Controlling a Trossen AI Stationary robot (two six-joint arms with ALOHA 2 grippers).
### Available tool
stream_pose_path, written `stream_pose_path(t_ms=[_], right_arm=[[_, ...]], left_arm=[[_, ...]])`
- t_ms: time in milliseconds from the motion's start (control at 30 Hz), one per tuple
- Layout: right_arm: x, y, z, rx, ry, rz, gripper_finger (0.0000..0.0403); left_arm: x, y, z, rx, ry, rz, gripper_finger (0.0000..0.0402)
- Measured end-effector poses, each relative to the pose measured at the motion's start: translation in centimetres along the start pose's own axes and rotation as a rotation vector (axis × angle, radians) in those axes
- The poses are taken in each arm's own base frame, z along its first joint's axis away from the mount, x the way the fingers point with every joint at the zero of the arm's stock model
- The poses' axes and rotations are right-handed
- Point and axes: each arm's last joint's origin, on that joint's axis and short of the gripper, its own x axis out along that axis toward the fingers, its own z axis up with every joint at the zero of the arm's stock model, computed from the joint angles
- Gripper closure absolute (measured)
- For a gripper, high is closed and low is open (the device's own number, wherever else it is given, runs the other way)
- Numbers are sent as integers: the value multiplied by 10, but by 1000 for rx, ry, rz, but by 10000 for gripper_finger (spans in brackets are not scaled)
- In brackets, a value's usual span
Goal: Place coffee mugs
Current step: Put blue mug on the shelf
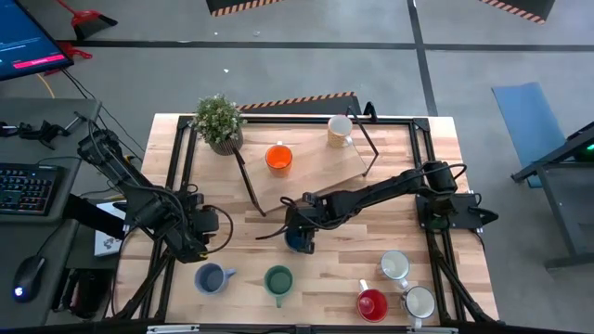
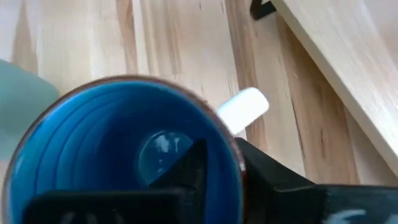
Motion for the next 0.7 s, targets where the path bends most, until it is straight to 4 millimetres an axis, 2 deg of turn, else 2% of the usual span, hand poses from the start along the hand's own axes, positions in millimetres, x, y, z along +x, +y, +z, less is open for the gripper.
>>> stream_pose_path(t_ms=[100,233,300,400,500,600,700], right_arm=[[0,-1,0,32,2,-2,390],[-11,5,4,6,-19,-44,398],[-31,13,10,-35,-46,-57,399],[-72,23,23,-52,-115,-69,401],[-107,26,31,-69,-138,-123,401],[-136,12,42,-97,-142,-244,402],[-153,-21,57,-78,-141,-324,402]], left_arm=[[0,0,0,0,-8,6,268],[0,0,0,0,-12,10,268],[0,0,0,0,-12,10,268],[0,0,0,0,-13,10,268],[0,0,1,0,-15,12,268],[0,1,1,0,-27,22,268],[0,1,1,1,-42,34,268]])
